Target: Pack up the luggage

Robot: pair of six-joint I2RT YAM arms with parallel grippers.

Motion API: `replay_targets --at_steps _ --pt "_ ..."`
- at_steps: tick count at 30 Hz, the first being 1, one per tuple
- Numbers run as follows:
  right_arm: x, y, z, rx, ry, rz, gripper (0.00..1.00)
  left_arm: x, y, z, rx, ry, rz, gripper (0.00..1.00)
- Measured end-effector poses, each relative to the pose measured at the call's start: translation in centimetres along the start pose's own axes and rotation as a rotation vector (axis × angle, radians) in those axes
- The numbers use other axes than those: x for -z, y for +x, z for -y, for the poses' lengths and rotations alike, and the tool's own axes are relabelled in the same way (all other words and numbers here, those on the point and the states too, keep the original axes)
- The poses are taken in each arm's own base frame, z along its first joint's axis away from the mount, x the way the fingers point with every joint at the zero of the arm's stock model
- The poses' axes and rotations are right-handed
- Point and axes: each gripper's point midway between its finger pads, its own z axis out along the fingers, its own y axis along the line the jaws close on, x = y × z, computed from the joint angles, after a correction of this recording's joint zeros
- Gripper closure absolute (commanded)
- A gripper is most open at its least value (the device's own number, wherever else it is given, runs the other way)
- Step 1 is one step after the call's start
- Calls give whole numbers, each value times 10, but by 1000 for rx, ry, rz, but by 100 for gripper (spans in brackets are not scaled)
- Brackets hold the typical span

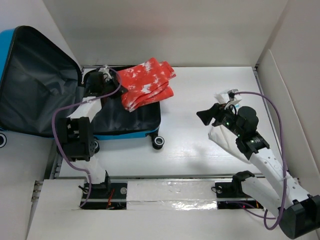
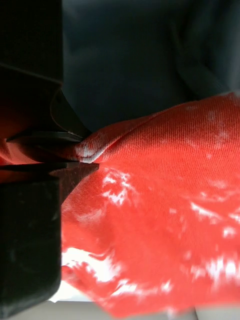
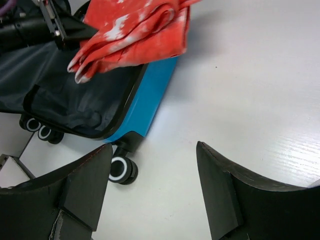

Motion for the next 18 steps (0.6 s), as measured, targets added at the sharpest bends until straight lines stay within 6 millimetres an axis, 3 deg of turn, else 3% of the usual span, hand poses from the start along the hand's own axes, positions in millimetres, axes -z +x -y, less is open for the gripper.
replay_targets --at_steps 6,11,12,13,14,16,18 --pt "-3 3 3 4 -2 12 26 25 11 -78 98 -105 1 100" --pt "-7 17 13 -8 24 -19 26 36 9 -115 97 -223 17 97" --pt "-7 17 15 -8 30 -20 26 36 10 -119 86 -243 14 85" --pt "-7 17 15 -8 34 -17 26 35 10 -123 72 -260 10 63" --pt "-7 16 16 -6 41 -11 26 34 10 -126 55 -280 4 51" --pt "-6 12 18 -1 56 7 29 33 7 -137 42 -333 3 36" --pt "-4 7 20 8 74 29 46 34 4 -145 42 -373 11 35"
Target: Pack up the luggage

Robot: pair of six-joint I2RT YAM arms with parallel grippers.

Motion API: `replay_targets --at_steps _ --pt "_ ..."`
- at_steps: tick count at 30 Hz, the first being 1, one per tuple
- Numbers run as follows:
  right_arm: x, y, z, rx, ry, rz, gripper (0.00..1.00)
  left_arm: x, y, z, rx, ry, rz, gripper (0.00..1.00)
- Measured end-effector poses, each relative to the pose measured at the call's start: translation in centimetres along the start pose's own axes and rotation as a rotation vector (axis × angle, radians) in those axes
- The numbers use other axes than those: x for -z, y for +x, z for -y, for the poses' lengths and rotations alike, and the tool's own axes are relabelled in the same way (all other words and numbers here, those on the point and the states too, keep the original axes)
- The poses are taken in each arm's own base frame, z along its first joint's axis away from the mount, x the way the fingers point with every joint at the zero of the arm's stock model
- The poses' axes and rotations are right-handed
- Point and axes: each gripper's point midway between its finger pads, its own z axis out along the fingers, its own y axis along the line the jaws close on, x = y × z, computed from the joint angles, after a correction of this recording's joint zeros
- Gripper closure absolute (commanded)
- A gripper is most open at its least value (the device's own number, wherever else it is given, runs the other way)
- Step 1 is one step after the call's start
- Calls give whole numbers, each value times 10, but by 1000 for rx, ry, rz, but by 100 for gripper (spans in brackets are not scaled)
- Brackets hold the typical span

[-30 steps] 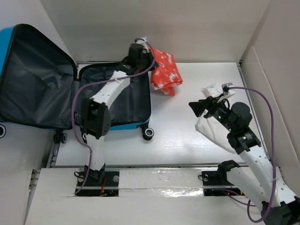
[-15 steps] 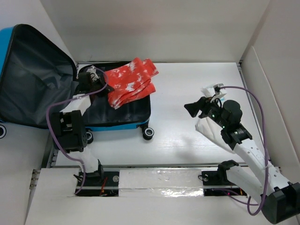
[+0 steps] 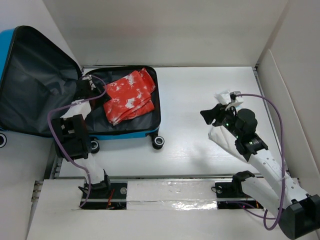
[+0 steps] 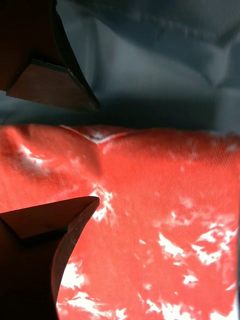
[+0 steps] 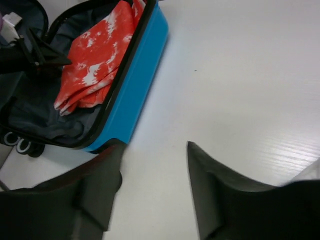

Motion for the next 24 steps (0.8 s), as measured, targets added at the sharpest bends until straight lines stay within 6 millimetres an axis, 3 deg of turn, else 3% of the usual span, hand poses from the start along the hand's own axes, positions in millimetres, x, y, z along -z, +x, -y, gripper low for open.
replay_targets --at_steps 1,2,4,6,7,8,10,12,14,16,18,19,22,24 --pt "1 -2 2 2 11 11 55 1 -1 -3 3 -12 3 35" --pt "1 -4 4 3 24 21 76 3 -3 -3 12 -19 11 35" --pt "2 -7 9 4 52 35 86 12 -12 1 31 -14 44 40" --pt "1 -7 14 -4 85 40 95 34 -26 17 42 11 105 57" --pt "1 -6 18 -6 103 40 96 48 -35 32 29 33 150 75" --pt "1 -5 21 -9 121 40 99 65 -45 54 2 69 207 83" --pt "3 -4 27 -14 155 37 100 102 -51 124 -95 197 293 100" --pt "6 -3 32 -17 185 34 100 141 -34 215 -206 380 336 100" --pt "13 -8 33 -22 210 45 100 178 6 301 -293 590 325 100" --pt "21 -18 31 -26 227 68 100 200 60 351 -350 741 256 100" --pt "35 -43 19 -22 216 135 98 199 111 375 -384 796 177 100" --pt "42 -56 13 -19 211 168 97 191 132 382 -402 792 143 85" --pt "62 -89 -3 -11 195 262 92 148 215 391 -489 734 2 52" --pt "74 -101 -9 -7 186 303 86 116 267 390 -540 696 -99 46"
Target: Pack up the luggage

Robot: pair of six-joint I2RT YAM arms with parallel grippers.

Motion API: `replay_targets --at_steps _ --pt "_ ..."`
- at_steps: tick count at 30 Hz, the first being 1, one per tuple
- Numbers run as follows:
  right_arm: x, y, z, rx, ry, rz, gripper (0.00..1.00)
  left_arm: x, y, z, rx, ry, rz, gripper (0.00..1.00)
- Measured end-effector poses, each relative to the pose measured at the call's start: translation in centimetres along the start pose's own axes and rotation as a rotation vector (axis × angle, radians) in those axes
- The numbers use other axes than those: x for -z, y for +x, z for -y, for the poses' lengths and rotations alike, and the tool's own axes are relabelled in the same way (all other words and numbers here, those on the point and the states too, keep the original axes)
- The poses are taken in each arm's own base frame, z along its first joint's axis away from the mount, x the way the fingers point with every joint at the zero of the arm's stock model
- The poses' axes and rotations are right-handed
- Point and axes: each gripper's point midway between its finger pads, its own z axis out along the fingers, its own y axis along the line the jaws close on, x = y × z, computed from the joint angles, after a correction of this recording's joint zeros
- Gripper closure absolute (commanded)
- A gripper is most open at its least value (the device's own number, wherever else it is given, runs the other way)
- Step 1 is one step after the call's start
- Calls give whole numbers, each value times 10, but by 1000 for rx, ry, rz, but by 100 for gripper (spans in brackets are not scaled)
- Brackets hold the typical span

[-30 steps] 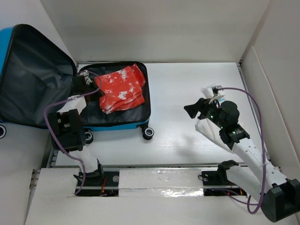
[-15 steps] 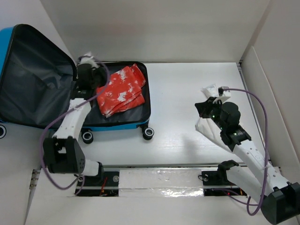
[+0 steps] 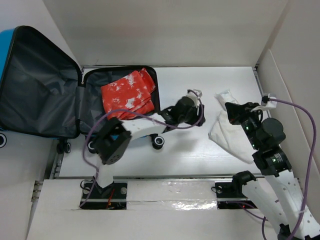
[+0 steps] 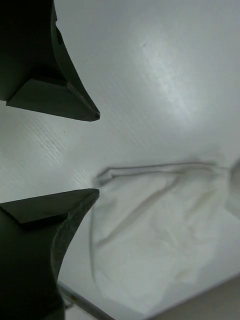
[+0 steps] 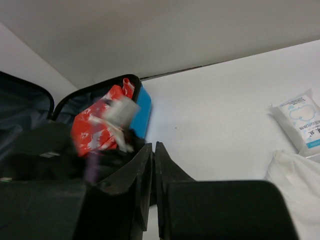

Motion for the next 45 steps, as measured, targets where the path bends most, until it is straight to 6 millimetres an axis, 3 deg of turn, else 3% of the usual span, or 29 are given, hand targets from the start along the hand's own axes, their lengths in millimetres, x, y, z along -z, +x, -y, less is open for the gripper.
replay_targets --at_steps 3,5,6,10,14,16,18,21,22,27,29,31,34,36,37,38,40,41,43,45 --pt "8 -7 -1 -1 1 19 75 -46 75 -5 -2 -3 -171 42" --pt "10 -2 2 3 11 2 68 -64 118 -12 5 -7 -269 40" --pt "10 0 3 4 16 -7 67 -71 124 -8 15 17 -271 40" --pt "9 9 6 11 20 -43 64 -78 109 22 45 118 -242 40" --pt "6 22 7 12 13 -80 63 -86 122 37 71 178 -267 44" --pt "5 29 9 13 14 -99 63 -91 137 41 83 195 -296 54" --pt "5 32 10 12 13 -111 63 -97 140 48 80 213 -294 64" --pt "5 34 10 12 12 -117 62 -102 144 49 78 202 -300 95" --pt "5 35 10 12 12 -119 62 -103 146 48 74 194 -304 100" --pt "4 38 7 10 -10 -130 61 -103 142 36 83 172 -278 100" --pt "2 40 7 10 -12 -138 61 -98 135 20 95 146 -268 100" --pt "1 44 7 10 -16 -147 60 -93 121 -6 116 102 -253 100" --pt "-1 52 10 10 -15 -170 60 -89 87 -61 160 7 -198 99" --pt "-3 57 11 10 -15 -184 58 -84 68 -96 181 -59 -162 80" --pt "-3 59 11 10 -16 -189 58 -81 65 -107 183 -87 -157 73" --pt "-4 64 13 10 -12 -203 57 -77 46 -135 208 -137 -120 66" --pt "-7 68 14 11 -12 -218 57 -70 31 -160 222 -194 -86 54" --pt "-8 70 14 11 -13 -224 56 -67 25 -169 226 -217 -75 42" --pt "-9 73 14 13 -14 -236 55 -61 17 -175 229 -233 -61 35" --pt "-11 76 15 15 -16 -245 55 -58 13 -163 209 -229 -54 32"
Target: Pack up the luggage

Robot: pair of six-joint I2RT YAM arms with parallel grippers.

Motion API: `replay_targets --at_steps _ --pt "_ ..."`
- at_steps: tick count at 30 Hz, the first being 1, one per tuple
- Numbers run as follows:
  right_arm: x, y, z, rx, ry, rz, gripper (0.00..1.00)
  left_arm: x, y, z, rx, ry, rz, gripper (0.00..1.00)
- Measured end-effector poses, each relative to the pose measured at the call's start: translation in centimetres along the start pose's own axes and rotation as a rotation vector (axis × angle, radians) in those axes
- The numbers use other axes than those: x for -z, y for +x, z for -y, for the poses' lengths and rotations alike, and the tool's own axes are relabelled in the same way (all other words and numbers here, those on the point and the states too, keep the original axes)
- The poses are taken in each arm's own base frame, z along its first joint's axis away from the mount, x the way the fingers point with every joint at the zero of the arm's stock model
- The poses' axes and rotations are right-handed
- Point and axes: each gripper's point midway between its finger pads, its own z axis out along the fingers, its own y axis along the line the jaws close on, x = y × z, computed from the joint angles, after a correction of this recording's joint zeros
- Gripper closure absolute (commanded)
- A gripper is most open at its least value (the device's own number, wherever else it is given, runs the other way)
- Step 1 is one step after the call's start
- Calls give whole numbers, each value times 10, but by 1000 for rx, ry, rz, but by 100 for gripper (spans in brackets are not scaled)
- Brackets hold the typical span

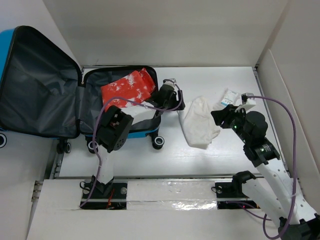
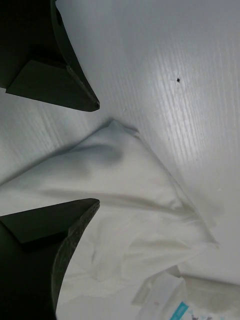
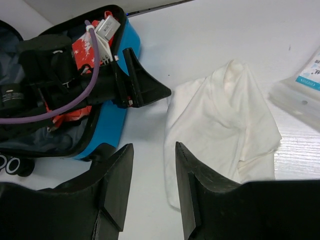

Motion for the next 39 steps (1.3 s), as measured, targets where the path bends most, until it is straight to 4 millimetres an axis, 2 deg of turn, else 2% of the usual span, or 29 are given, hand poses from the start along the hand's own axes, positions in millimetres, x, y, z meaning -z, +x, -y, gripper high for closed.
replay_targets --at_steps 3,7,9,11,13,17,22,23,28,31,32,34,35,36,37,39 --pt "-3 3 0 3 -3 -9 55 15 5 27 -44 -16 26 31" --pt "-4 5 1 10 -6 -19 57 52 33 60 -54 -6 40 28" --pt "-4 5 0 10 -11 -16 52 69 51 65 -18 -1 28 25" --pt "-4 4 -1 14 -16 -12 47 77 61 55 40 -22 20 25" --pt "-3 3 -3 15 -24 -4 44 77 71 42 94 -45 13 22" --pt "1 1 -5 17 -40 7 44 75 76 50 174 -17 23 21" --pt "3 1 -8 18 -54 9 44 51 96 46 206 -55 -18 24" --pt "4 0 -8 18 -56 12 44 45 102 41 210 -72 -29 27" --pt "10 -6 -11 24 -67 41 44 28 96 49 236 -66 -1 38" --pt "11 -7 -12 24 -72 45 44 13 91 56 237 -67 16 49" --pt "11 -7 -12 24 -72 44 44 8 89 59 232 -65 22 59" --pt "10 -6 -12 24 -72 42 44 -2 89 63 218 -69 27 70" --pt "10 -6 -12 24 -74 40 44 -6 89 65 209 -63 31 80" --pt "10 -6 -12 23 -73 38 44 -9 89 66 196 -60 33 84" --pt "10 -5 -12 23 -74 38 44 -10 88 66 189 -58 35 93" --pt "10 -6 -13 23 -77 39 44 -14 81 69 158 -49 36 100"
